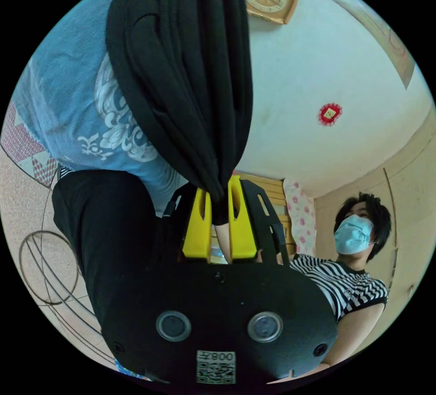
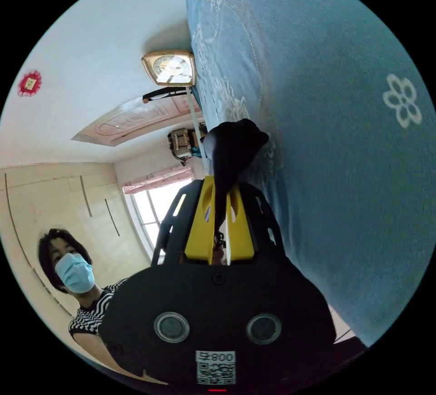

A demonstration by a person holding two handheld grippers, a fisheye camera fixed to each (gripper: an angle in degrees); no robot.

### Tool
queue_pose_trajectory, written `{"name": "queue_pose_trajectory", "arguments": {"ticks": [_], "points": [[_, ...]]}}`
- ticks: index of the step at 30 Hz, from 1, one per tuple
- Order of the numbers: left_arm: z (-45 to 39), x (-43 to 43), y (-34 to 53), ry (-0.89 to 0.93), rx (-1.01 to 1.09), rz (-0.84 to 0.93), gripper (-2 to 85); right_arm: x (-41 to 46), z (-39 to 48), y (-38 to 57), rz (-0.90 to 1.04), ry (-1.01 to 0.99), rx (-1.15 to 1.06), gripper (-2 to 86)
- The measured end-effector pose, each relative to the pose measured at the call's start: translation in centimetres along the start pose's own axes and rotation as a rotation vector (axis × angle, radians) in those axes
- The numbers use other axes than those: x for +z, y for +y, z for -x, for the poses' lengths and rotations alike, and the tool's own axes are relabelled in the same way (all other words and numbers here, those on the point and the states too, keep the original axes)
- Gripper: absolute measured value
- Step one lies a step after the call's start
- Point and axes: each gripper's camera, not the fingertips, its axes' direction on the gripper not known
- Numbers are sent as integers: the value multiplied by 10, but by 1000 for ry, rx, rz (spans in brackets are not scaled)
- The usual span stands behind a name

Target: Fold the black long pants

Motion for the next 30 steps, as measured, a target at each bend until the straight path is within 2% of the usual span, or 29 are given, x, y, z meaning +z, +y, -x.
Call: {"name": "queue_pose_trajectory", "arguments": {"ticks": [9, 11, 15, 20, 25, 27, 30], "points": [[-3, 82, 38, -33, 55, 190, 78, -87, -29, 107, -126, 26, -15, 6], [3, 100, 47, -48, 46, 196, 88, -107, -44, 127, -148, 28, -1, 6], [26, 135, 61, 19, -33, 179, 172, -126, -64, 145, -145, 29, -5, 6], [34, 171, 68, 15, -26, 110, 199, -155, -88, 162, -132, 20, -6, 8], [44, 220, 66, 11, -57, 51, 164, -185, -103, 177, -118, 46, -29, 9], [43, 249, 70, -60, -51, 39, 107, -198, -108, 184, -124, 43, -41, 9], [30, 286, 78, -119, 36, 31, 89, -221, -117, 199, -120, 30, -68, 8]]}}
